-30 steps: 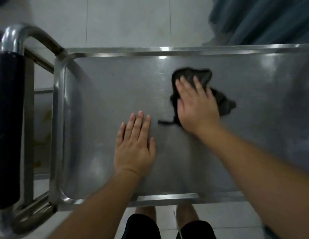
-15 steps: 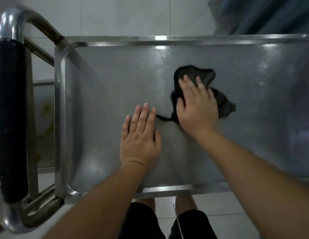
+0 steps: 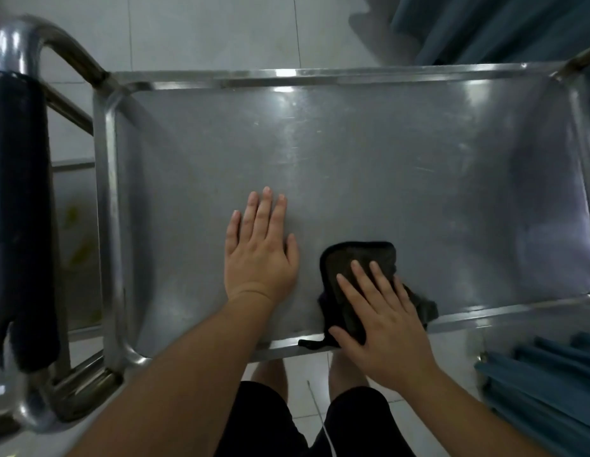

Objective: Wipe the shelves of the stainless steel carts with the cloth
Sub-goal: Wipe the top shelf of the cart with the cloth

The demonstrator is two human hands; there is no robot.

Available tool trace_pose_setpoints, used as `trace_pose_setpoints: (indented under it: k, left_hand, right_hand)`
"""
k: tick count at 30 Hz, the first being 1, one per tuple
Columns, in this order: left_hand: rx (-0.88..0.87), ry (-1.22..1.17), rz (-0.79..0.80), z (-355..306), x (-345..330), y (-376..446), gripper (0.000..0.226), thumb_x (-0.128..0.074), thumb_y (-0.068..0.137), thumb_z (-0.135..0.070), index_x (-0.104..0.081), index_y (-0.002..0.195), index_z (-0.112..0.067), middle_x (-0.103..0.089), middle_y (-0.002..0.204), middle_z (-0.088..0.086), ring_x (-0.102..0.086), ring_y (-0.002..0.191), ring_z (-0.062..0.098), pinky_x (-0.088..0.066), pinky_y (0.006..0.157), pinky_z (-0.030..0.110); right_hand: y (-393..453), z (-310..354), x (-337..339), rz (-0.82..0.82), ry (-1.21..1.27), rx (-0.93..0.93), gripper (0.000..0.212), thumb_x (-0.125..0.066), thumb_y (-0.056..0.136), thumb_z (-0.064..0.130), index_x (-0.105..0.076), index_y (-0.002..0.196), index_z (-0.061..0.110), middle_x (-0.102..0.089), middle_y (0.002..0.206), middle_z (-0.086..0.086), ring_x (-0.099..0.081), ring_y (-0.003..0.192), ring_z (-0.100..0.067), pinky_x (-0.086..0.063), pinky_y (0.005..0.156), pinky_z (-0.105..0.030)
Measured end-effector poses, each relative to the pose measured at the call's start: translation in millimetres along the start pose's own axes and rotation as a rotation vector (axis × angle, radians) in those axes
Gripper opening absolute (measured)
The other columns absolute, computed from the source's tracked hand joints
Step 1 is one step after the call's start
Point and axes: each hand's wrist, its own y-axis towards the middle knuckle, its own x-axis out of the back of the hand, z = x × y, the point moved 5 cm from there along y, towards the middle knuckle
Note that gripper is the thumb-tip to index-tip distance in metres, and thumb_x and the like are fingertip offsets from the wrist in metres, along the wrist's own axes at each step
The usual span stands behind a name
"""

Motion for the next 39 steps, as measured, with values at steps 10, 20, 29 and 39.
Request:
trace_pose_setpoints:
  k: [10,20,29,39]
  left_hand:
    - [-0.036,-0.017,0.241,0,16,4,0.070,-0.037,0.108,-0.043,-0.008,0.171,-0.028,0.002,0.179,-0.004,0.007,0.164,0.013,0.008,0.131,0.037]
    - [-0.112,0.046,0.506,-19,46,-78,0.060,-0.031,0.112,-0.043,-0.022,0.168,-0.026,-0.010,0.178,-0.002,-0.004,0.164,0.020,-0.004,0.130,0.041]
    - [-0.008,0.110,0.430,-64,95,-158,0.052,-0.034,0.110,-0.045,-0.037,0.158,-0.026,-0.033,0.169,-0.002,-0.037,0.151,0.023,-0.032,0.118,0.041]
    - [-0.033,0.135,0.325,-150,129,-261,0.047,-0.034,0.107,-0.047,-0.051,0.144,-0.024,-0.055,0.147,0.001,-0.052,0.132,0.026,-0.041,0.106,0.044]
  right_hand:
    - [-22,13,-8,-0.271,-0.151,0.092,0.055,-0.056,0.100,0.059,-0.069,0.136,0.019,-0.068,0.136,-0.007,-0.062,0.113,-0.033,-0.049,0.094,-0.051]
    - [-43,32,30,-0.049,-0.086,0.168,0.034,-0.057,0.093,0.056,-0.069,0.085,0.025,-0.062,0.086,0.004,-0.059,0.079,-0.023,-0.048,0.063,-0.038]
    - [-65,13,78,0.134,-0.075,0.049,0.056,-0.028,0.095,0.070,-0.065,0.106,0.029,-0.061,0.100,0.004,-0.057,0.094,-0.021,-0.048,0.072,-0.038]
    - [-154,-35,141,0.043,-0.050,-0.053,0.049,-0.043,0.091,0.068,-0.069,0.105,0.029,-0.068,0.103,0.001,-0.065,0.096,-0.026,-0.045,0.071,-0.037]
